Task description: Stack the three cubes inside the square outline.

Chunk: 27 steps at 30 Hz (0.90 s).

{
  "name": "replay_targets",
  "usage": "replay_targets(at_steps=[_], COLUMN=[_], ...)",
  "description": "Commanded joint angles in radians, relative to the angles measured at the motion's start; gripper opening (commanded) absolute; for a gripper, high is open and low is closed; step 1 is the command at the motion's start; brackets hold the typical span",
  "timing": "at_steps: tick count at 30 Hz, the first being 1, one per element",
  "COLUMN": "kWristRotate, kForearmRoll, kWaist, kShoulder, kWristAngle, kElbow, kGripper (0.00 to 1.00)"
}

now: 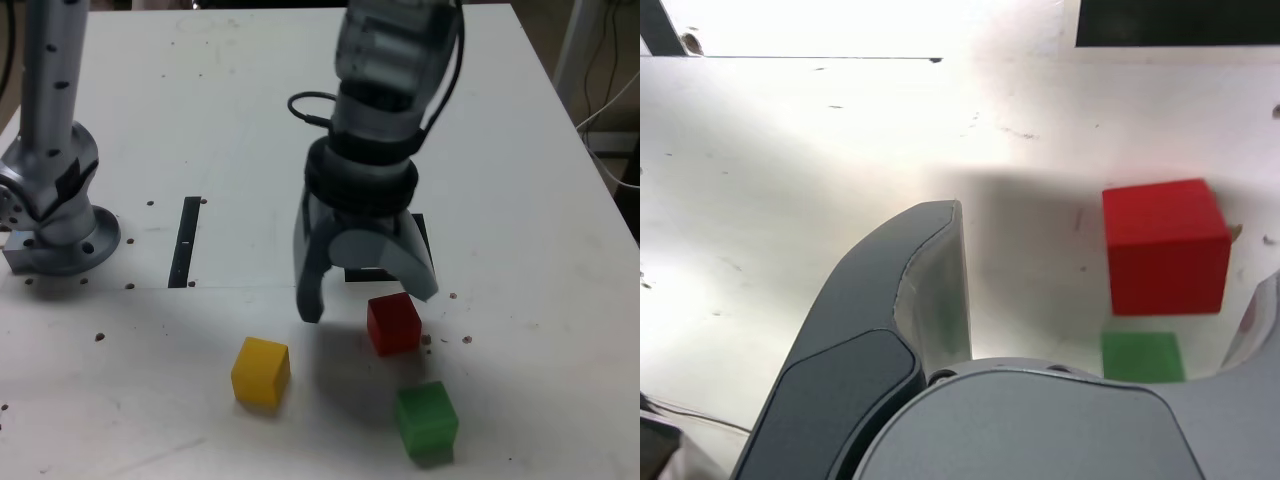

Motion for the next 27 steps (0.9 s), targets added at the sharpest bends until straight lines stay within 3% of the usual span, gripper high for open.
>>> replay_targets(at_steps=[1,15,27], kWristRotate=[-0.006,-0.008,-0.008], kForearmRoll=[-0.006,-0.030,-0.035], kWaist=[-0.001,-0.001,-0.001], kShoulder=[0.016,0.085,0.124], kWristAngle=[0.003,0.008,0.005], kElbow=[-0.009,-0.032,-0.085], kGripper=[0.99,0.95,0.81])
